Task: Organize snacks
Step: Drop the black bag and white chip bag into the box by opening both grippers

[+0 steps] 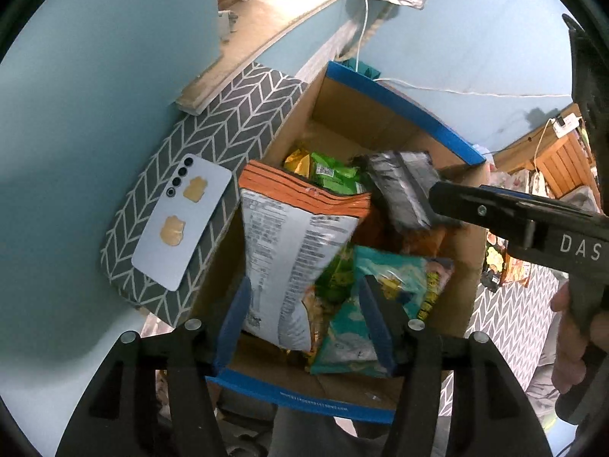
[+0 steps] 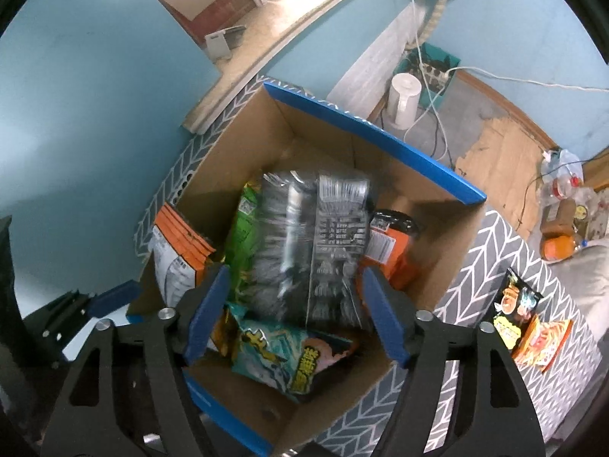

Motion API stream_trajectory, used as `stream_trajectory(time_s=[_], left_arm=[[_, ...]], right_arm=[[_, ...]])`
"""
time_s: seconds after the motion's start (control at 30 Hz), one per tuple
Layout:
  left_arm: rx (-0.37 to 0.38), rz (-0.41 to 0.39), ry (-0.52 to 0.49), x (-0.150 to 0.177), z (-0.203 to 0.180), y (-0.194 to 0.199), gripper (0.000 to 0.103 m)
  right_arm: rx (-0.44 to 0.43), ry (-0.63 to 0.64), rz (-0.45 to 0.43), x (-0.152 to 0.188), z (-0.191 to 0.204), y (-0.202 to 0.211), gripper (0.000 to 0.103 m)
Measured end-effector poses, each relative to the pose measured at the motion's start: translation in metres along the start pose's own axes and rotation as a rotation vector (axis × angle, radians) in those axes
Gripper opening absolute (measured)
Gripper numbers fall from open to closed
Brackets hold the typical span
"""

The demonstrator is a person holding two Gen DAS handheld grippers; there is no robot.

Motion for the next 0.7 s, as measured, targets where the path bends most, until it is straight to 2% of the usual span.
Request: stream_trajectory(time_s=[0.07, 0.4, 0.7], left_arm=[[0.004, -0.001, 0.0, -0.001, -0.001, 0.002, 0.06], [0.041, -0.009, -0.015, -0.007, -0.019, 0.005, 0.06], [0.086, 0.014, -0.086, -0.01, -0.066, -0.004, 0.06]], right_arm=[[0.005, -0.002, -0.005, 0.0, 0.001, 0.002, 0.082], [0.01, -0.052, -0.017, 0.006, -0.02, 0.015, 0.082], [0.057, -0.157, -0.022, 0.024, -0.078, 0.026, 0.082]])
Point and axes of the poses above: each gripper's, at about its wrist camera, not at the fingertips, and y roughly against the way its jaws point, z to its left, x to its underside, the point moved 6 cm from there along -y, roughly the way its jaws point, and after that the axes turned 13 degrees about x, right-handed, at the moved point
